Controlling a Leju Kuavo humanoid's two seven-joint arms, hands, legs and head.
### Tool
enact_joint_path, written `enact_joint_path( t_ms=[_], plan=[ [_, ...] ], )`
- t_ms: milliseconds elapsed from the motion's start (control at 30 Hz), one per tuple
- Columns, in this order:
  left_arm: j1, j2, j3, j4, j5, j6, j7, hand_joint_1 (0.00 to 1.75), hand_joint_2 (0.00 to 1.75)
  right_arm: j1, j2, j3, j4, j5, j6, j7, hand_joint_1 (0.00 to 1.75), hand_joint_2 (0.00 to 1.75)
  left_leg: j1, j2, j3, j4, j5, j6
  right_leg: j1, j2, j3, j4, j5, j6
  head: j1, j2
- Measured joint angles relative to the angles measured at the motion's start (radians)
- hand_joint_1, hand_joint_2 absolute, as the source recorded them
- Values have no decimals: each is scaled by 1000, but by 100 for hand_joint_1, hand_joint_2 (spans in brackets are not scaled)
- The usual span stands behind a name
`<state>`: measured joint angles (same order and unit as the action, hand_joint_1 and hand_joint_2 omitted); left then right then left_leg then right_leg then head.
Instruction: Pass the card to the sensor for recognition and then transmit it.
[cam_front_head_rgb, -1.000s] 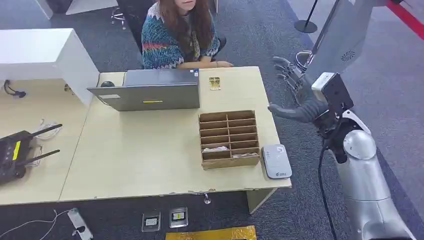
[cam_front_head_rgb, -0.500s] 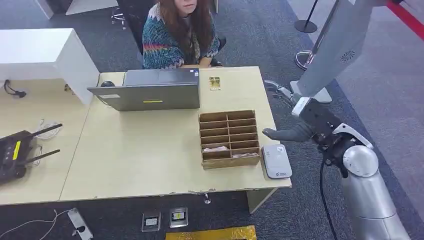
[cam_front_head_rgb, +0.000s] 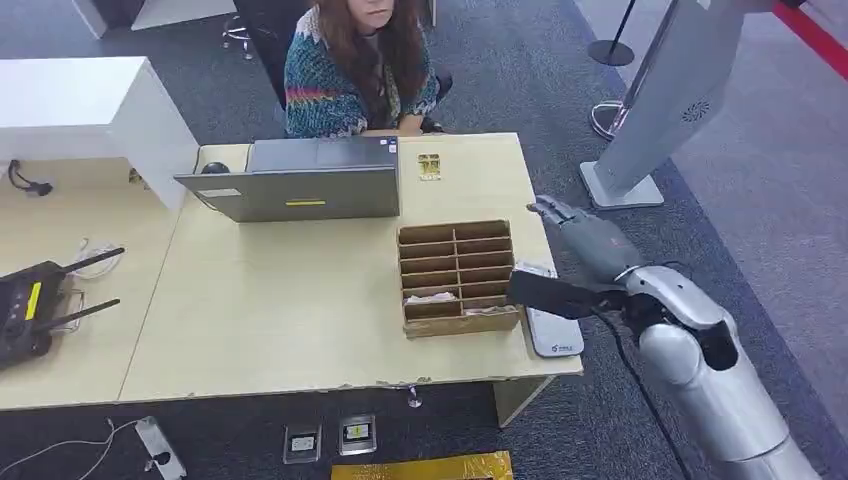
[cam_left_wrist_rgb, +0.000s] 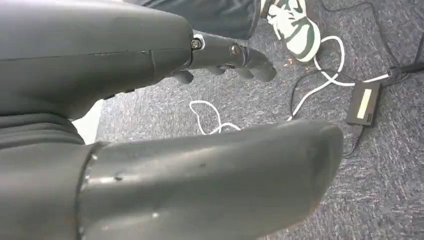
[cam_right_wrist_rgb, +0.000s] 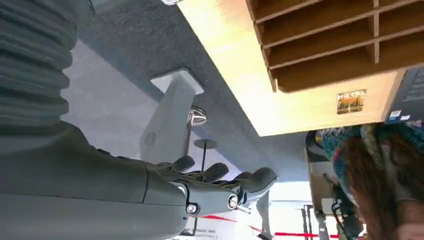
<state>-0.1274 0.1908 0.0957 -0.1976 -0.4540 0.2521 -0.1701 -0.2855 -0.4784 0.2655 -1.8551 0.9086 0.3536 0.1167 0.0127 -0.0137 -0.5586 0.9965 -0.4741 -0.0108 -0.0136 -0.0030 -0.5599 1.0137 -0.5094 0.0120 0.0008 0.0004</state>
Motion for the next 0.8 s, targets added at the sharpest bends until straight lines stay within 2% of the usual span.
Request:
enact_joint_path(
  t_ms=[167,800],
  plan=[
    [0,-7,9,1,0,-1,1,0,0,21,4,41,0,54,-4,13,0,175,0,0,0,0,0,0,0,0,0,0,0,0,0,0],
    [0,-13,14,1,-10,-6,3,0,0,81,26,102,33,88,2,26,0,175,0,0,0,0,0,0,0,0,0,0,0,0,0,0]
  ],
)
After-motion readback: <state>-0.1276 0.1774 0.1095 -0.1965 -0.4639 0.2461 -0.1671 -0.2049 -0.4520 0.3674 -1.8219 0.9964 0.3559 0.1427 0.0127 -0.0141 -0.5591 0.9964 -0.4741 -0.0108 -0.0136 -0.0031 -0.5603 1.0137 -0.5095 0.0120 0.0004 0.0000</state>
